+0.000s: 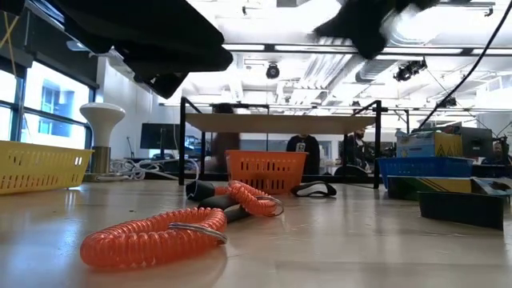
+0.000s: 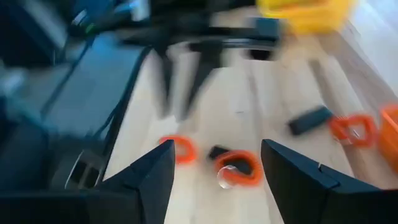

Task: Pick & Place Office Desk Supplies
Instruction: Put the black rubber band into the orange bin

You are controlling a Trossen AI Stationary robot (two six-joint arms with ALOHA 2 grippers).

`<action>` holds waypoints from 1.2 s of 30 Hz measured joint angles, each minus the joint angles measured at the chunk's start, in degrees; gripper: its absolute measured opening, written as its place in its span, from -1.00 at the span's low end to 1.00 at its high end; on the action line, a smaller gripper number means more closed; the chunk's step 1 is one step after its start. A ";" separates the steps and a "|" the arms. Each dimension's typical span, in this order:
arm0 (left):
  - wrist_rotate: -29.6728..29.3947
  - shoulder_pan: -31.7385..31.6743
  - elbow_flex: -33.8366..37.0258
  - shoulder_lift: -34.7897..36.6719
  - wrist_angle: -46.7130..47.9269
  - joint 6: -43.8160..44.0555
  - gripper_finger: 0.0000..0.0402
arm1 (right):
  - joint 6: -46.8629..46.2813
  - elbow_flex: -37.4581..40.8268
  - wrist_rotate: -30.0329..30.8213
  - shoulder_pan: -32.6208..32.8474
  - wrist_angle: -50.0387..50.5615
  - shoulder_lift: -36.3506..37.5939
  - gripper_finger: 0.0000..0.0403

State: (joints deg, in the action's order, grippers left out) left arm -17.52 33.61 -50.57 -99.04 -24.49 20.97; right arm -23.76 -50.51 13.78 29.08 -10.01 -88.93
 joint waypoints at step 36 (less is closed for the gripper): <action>-0.13 0.33 0.00 0.00 0.07 0.00 -0.64 | -26.23 -10.36 17.47 15.02 33.54 -3.73 0.12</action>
State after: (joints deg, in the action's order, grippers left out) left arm -17.65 33.93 -50.57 -99.04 -24.43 20.97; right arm -49.99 -60.87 31.24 44.10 23.52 -92.67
